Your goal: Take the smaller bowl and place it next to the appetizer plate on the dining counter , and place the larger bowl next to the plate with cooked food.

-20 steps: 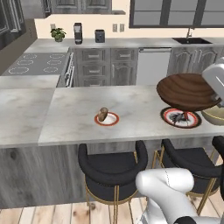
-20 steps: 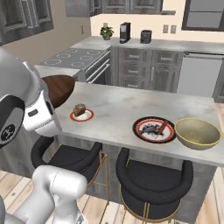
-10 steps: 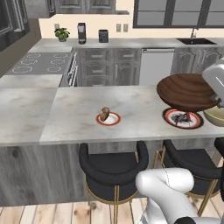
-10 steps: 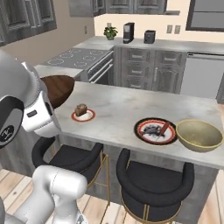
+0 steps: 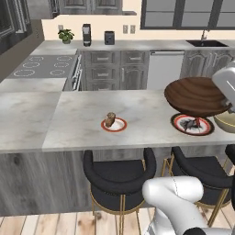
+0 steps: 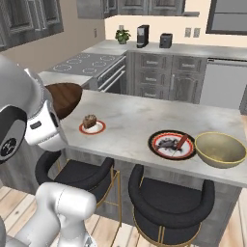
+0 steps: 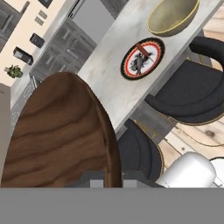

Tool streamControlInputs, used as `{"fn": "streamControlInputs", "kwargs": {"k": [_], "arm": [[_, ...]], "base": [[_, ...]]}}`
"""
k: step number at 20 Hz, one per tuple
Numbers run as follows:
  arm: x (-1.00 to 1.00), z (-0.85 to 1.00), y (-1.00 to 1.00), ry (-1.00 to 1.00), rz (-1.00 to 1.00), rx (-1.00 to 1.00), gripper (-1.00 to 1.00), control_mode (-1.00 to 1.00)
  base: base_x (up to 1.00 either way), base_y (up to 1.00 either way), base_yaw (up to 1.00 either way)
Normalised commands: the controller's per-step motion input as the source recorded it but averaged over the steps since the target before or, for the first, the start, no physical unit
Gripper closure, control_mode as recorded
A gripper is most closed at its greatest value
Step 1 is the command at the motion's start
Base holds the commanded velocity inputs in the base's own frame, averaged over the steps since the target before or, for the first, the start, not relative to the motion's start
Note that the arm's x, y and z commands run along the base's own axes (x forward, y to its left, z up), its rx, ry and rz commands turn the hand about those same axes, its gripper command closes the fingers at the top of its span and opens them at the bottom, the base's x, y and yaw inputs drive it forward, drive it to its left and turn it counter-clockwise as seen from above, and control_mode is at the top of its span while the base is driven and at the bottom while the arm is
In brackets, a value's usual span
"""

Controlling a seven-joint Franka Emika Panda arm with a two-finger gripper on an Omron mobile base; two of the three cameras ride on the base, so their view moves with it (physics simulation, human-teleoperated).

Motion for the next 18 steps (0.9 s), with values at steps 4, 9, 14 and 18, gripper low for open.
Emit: {"fn": "streamControlInputs", "kwargs": {"k": [4,9,14,18], "arm": [[0.43,-0.21,0.05,-0.03,-0.05,-0.01,1.00,-1.00],[0.59,-0.38,-0.05,0.00,-0.12,0.00,1.00,-1.00],[0.51,-0.49,-0.02,-0.01,-0.07,0.00,1.00,-1.00],[0.43,-0.47,-0.01,-0.03,-0.01,0.11,1.00,-1.00]], "base": [[0.00,0.00,0.00],[0.00,0.00,0.00],[0.00,0.00,0.00],[0.00,0.00,0.00]]}}
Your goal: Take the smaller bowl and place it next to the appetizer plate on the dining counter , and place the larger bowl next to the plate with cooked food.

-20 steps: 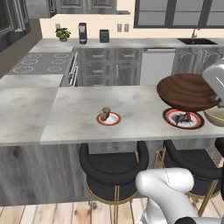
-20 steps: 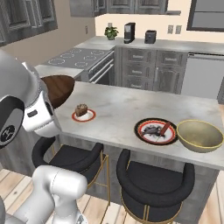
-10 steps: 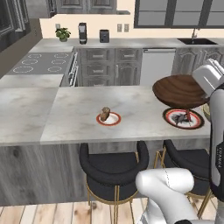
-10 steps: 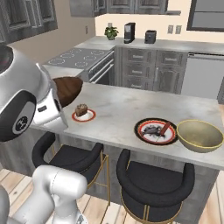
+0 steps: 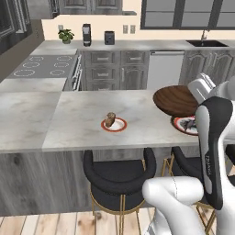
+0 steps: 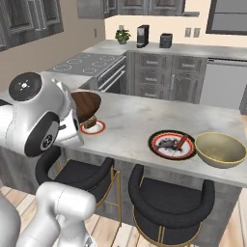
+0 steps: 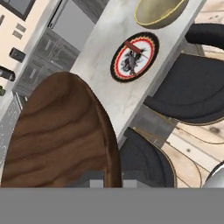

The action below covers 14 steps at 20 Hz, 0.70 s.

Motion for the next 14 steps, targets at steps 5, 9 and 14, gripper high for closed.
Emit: {"fn": "streamControlInputs", "kwargs": {"k": [5,9,14], "arm": [[0.35,-0.26,-0.04,0.00,0.06,0.15,1.00,-1.00],[0.46,-0.10,0.00,0.00,0.05,0.04,1.00,-1.00],[0.48,-0.10,0.00,0.01,0.03,0.00,1.00,-1.00]], "base": [[0.00,0.00,0.00],[0.00,0.00,0.00],[0.00,0.00,0.00]]}}
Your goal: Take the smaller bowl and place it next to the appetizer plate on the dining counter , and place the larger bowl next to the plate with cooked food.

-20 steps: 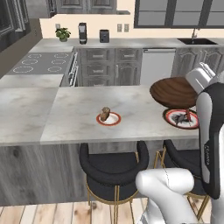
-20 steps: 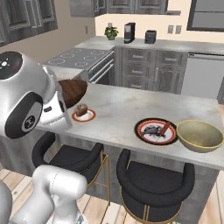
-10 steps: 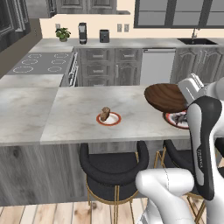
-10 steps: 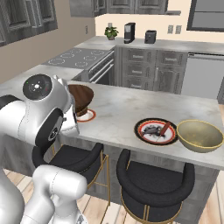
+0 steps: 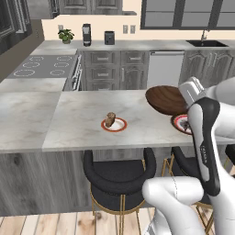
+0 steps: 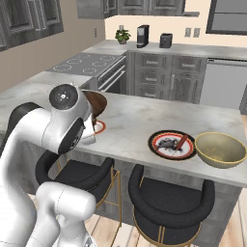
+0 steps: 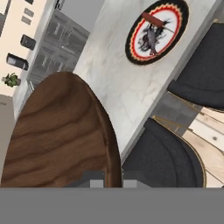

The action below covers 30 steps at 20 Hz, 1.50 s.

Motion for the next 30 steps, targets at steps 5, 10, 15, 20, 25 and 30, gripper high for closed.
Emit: {"fn": "streamControlInputs", "kwargs": {"k": [5,10,15,20,25,30], "arm": [[0.39,-0.37,0.00,0.00,0.01,0.00,1.00,-1.00],[0.36,-0.44,0.00,0.00,0.00,0.00,1.00,-1.00],[0.37,-0.46,0.01,0.00,0.00,0.00,1.00,-1.00],[0.32,-0.42,0.00,0.01,0.00,0.00,1.00,-1.00],[0.34,-0.38,0.00,0.02,0.00,0.00,1.00,-1.00],[0.32,-0.35,0.00,0.02,0.00,0.00,1.00,-1.00]], "base": [[0.00,0.00,0.00],[0.00,0.00,0.00],[0.00,0.00,0.00],[0.00,0.00,0.00],[0.00,0.00,0.00],[0.00,0.00,0.00]]}}
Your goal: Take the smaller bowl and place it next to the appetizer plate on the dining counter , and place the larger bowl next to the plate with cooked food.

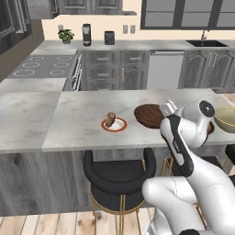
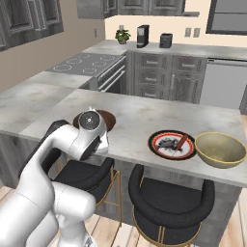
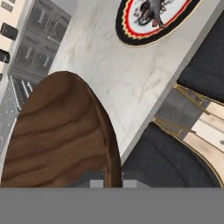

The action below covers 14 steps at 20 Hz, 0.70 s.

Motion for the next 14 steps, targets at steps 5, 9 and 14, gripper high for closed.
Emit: {"fn": "streamControlInputs", "kwargs": {"k": [5,9,14], "arm": [[0.30,-0.31,0.00,0.01,0.00,0.00,1.00,-1.00],[0.34,-0.28,0.00,0.01,0.00,0.00,1.00,-1.00],[0.32,-0.23,0.00,0.01,0.00,0.00,1.00,-1.00]], "base": [[0.00,0.00,0.00],[0.00,0.00,0.00],[0.00,0.00,0.00]]}}
